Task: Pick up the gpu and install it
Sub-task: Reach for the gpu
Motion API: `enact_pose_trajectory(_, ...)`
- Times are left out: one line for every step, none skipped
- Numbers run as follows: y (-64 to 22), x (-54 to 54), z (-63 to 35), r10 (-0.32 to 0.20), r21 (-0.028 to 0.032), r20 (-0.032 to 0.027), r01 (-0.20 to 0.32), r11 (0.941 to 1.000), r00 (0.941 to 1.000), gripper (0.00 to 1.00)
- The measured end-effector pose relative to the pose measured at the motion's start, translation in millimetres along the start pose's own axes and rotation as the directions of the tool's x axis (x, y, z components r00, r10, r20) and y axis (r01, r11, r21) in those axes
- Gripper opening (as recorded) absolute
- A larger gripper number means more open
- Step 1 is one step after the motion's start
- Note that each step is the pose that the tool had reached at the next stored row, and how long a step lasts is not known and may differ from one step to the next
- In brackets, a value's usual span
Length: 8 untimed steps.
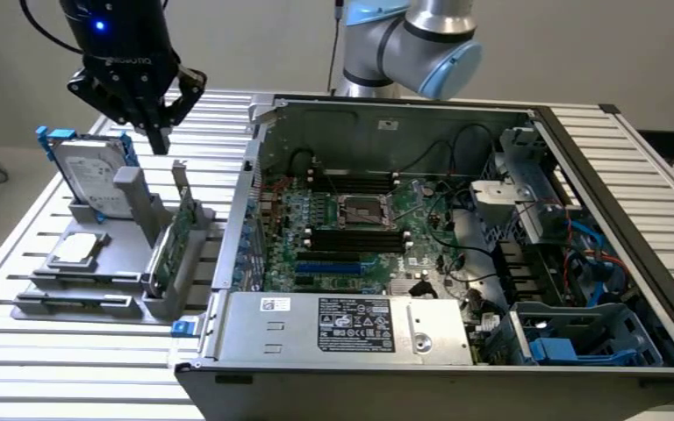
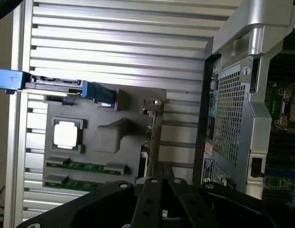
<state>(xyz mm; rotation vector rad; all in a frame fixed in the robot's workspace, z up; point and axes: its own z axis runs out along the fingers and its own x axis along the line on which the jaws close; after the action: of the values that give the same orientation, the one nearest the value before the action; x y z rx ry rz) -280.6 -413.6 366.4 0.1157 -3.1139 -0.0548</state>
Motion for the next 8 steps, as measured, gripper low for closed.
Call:
enact_pose_trajectory(-2.3, 0.7, 0.3, 0.0, 0.001, -0.0004, 0.0, 1.0, 1.0, 0.11)
enact_pose_trajectory(-4.7, 1.8, 0.7, 0.0, 0.0017, -0.0007, 0.0, 1.0, 1.0, 0.11)
enact_pose_trajectory(-6.8, 3.8, 1.5, 0.0, 0.0022, -0.0007, 0.0, 1.0, 1.0, 0.11)
enact_pose_trajectory(-8.1, 6.1, 2.6, 0.0, 0.0027, -0.0007, 0.0, 1.0, 1.0, 0.11)
enact_pose_trajectory(-9.4, 7.9, 3.4, 0.0, 0.0034, -0.0007, 0.0, 1.0, 1.0, 0.11)
enact_pose_trajectory(-9.8, 9.0, 4.0, 0.0, 0.0065, -0.0007, 0.0, 1.0, 1.0, 0.11)
enact_pose_trajectory(-9.8, 9.0, 3.9, 0.0, 0.0069, -0.001, 0.0, 1.0, 1.0, 0.11)
enact_pose_trajectory(-9.8, 9.0, 3.9, 0.0, 0.0069, -0.001, 0.0, 1.0, 1.0, 0.11)
